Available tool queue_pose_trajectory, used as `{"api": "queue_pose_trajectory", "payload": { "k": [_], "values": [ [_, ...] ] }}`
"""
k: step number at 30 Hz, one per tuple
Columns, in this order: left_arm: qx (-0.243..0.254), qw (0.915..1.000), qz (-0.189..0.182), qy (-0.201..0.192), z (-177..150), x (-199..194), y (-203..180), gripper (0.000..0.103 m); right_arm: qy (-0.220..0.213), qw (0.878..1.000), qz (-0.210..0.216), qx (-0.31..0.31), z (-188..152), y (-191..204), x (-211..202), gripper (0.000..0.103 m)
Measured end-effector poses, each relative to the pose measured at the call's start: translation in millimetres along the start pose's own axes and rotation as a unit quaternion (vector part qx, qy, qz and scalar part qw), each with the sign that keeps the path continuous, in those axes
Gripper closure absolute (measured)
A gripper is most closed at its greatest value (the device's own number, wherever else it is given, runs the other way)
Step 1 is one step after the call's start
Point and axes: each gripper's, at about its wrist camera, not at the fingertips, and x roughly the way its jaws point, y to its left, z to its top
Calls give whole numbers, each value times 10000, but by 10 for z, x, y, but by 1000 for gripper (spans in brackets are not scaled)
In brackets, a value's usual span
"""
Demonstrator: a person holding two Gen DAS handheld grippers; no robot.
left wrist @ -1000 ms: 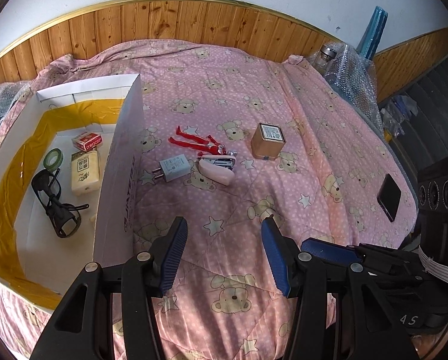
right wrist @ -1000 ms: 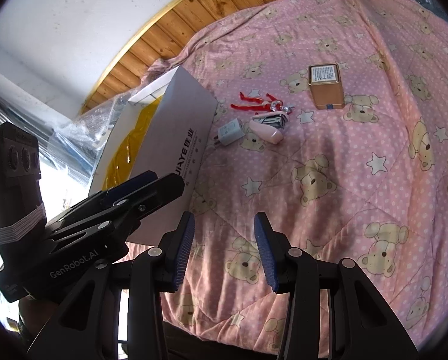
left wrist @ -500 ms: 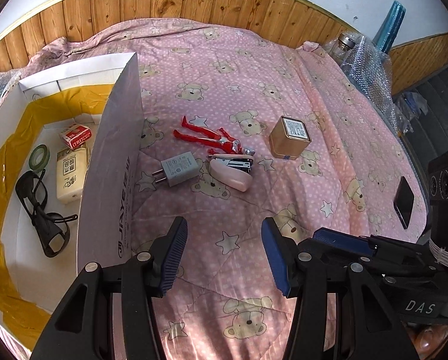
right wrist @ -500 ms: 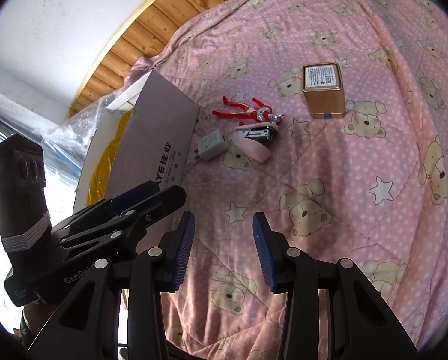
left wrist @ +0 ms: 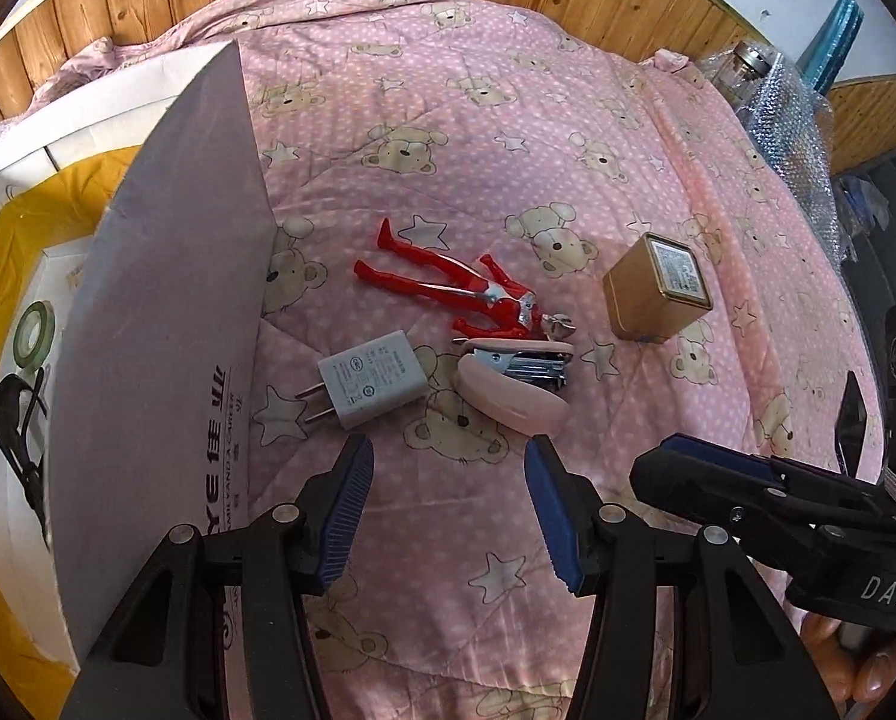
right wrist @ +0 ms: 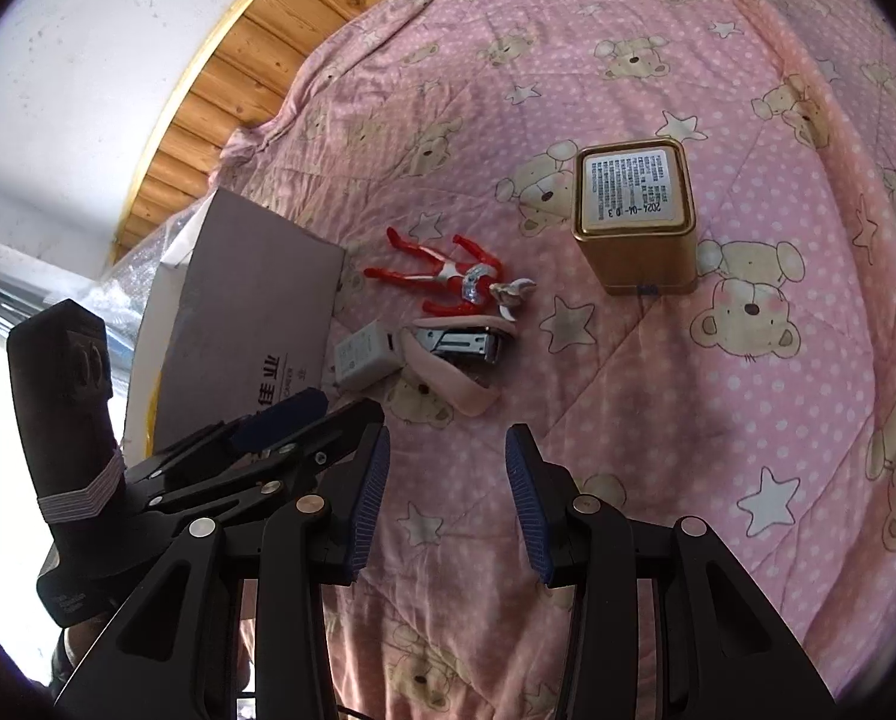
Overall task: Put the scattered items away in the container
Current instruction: 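Move both grippers toward the pink stapler and white charger, then close the right gripper around the pink stapler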
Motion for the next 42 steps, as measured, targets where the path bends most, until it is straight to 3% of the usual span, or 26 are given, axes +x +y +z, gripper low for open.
{"api": "queue_pose_trajectory", "payload": {
  "k": [9,13,14,16,20,23,25,28,33,35,38,39,42],
  "values": [
    [293,9986,428,-50,136,283,-91,32,111,9999,42,-51,337,-76,304,60],
    [327,9986,393,-116,159,301,-87,29,97,9997,1,-204,466,-67,421,61],
    [324,9986,388,-123,162,302,-87,28,92,9996,-14,-269,482,-58,448,63],
    [330,9986,387,-122,165,303,-93,28,156,9987,-156,-451,474,-36,497,79],
    [456,9986,269,86,137,286,-137,28,453,9987,-42,-228,374,-146,436,83],
    [805,9960,353,151,47,233,-273,28,523,9974,-461,-204,239,-248,356,89],
    [817,9961,299,148,-17,192,-297,28,527,9954,-766,-224,151,-324,325,103],
    [429,9988,83,201,-50,129,-179,28,298,9961,-660,-502,171,-174,216,95],
    [9,9998,-123,126,-77,-12,-27,31,10,9920,-465,-1171,266,155,230,97],
    [-6,9998,-136,127,-91,-38,-19,31,29,9930,-749,-914,335,33,301,103],
    [31,9999,-110,40,-95,-84,-41,31,46,9927,-1117,-463,401,-206,368,95],
    [58,9999,-100,9,-83,-82,-48,31,40,9936,-1063,-389,400,-261,349,102],
    [97,9999,-67,-16,-33,-39,-52,31,-22,9953,-902,-347,388,-315,253,95]
  ]
}}
